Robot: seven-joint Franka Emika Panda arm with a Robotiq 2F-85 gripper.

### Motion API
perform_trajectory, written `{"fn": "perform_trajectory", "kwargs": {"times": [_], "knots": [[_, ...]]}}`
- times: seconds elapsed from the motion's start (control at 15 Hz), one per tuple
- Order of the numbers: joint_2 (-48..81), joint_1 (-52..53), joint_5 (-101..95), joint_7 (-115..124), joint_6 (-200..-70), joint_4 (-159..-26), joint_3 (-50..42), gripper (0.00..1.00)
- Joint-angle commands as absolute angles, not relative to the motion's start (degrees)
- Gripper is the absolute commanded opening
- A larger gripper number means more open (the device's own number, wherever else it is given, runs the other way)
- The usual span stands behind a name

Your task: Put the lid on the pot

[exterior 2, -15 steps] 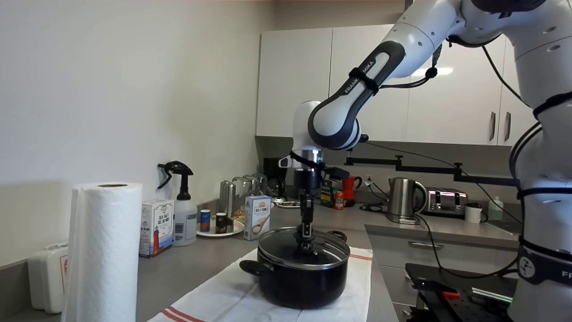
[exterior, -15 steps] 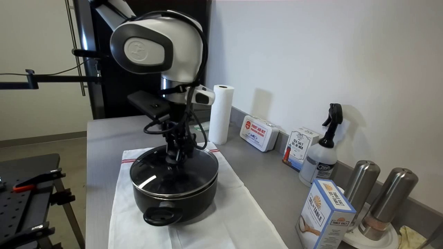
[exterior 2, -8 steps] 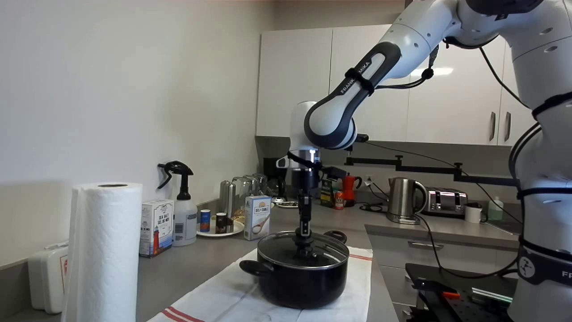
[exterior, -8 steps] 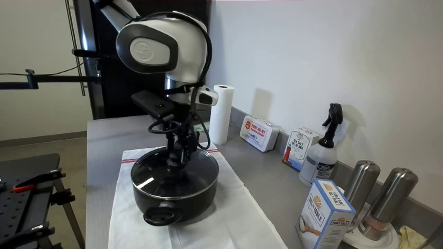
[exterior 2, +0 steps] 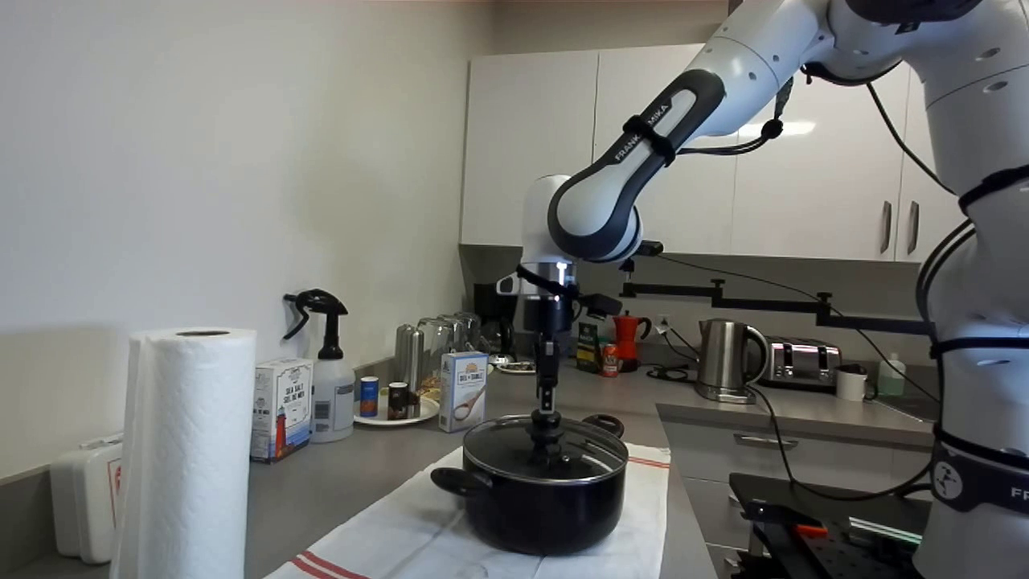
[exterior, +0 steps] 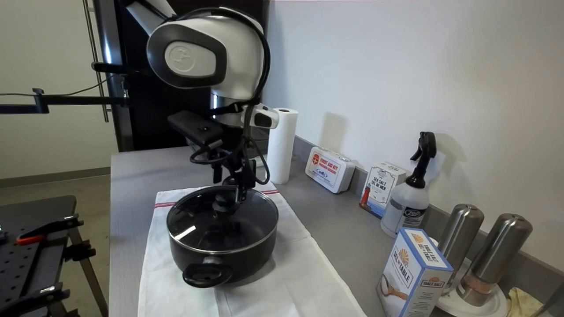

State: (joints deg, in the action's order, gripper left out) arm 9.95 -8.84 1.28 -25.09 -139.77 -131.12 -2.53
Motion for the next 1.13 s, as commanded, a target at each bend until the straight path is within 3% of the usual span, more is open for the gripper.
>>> {"fn": "perform_trajectory", "kwargs": {"times": [0.0, 1.07], "knots": [[4.80, -7.95, 0.78, -24.19, -139.65, -134.02, -2.59, 1.00], [-2.94, -5.39, 1.14, -24.96, -141.83, -140.87, -3.49, 1.00]]}}
